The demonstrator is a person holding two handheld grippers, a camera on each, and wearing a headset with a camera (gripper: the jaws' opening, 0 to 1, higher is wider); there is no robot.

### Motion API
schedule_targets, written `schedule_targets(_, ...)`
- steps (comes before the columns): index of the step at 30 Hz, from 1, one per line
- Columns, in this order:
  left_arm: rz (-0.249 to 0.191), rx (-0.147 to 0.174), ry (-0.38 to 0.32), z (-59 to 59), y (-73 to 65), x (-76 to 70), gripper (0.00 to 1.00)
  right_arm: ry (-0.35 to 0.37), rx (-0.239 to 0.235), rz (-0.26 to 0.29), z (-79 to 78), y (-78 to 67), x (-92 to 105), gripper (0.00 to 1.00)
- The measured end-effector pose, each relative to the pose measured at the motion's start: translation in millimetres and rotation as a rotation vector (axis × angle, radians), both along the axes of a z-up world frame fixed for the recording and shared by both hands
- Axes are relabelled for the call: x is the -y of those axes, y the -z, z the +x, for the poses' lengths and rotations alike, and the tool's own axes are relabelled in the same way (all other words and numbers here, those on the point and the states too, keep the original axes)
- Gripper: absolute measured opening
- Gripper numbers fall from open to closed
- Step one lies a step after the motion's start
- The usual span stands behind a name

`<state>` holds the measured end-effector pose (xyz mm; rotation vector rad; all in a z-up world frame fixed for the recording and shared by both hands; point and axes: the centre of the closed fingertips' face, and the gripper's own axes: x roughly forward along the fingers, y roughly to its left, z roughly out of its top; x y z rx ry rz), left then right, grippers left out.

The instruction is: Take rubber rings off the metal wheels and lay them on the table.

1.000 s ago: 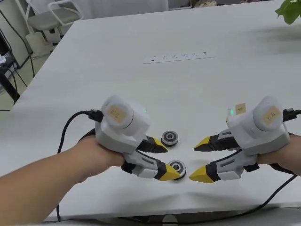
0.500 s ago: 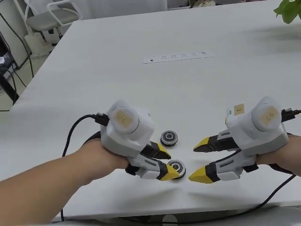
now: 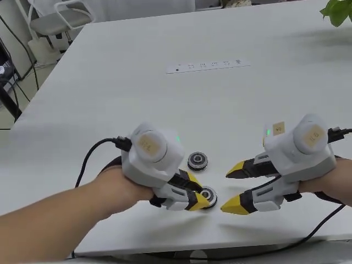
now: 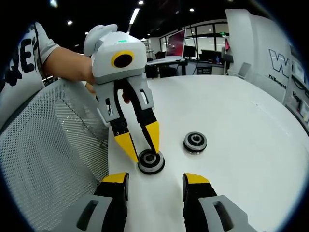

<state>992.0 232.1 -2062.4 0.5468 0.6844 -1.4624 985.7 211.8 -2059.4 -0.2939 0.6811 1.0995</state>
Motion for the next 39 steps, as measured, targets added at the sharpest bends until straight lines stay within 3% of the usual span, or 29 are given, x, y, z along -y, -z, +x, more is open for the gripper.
schedule_targets(7, 0.003, 0.058, 0.013, 0.9, 0.8, 0.7, 0.09, -0.005, -0.001, -0.002, -0.1, 0.7, -1.2, 0.42)
schedule_targets(11, 0.000, 0.056, -0.005, 2.8, 0.8, 0.8, 0.08, -0.005, -0.004, 0.001, -0.2, 2.0, -1.6, 0.41)
schedule_targets(15, -0.003, 0.085, 0.013, 0.1, 1.1, 1.2, 0.09, -0.006, -0.006, 0.001, -0.4, 2.8, -2.1, 0.40)
schedule_targets(18, -0.009, 0.077, 0.002, 1.3, 1.2, 1.5, 0.09, -0.009, -0.006, 0.000, -0.2, 3.6, -2.6, 0.39)
schedule_targets(25, -0.022, 0.084, -0.011, 0.7, 0.6, 2.9, 0.08, -0.017, -0.009, -0.005, 0.4, 4.0, -3.7, 0.38)
schedule_targets(27, -0.020, 0.106, 0.005, -0.6, 1.0, 3.4, 0.08, -0.021, -0.008, -0.007, 0.1, 4.1, -4.6, 0.38)
schedule_targets(39, -0.027, 0.108, -0.006, 0.8, 1.7, 4.2, 0.08, -0.066, 0.006, -0.036, 0.6, 9.4, -10.1, 0.31)
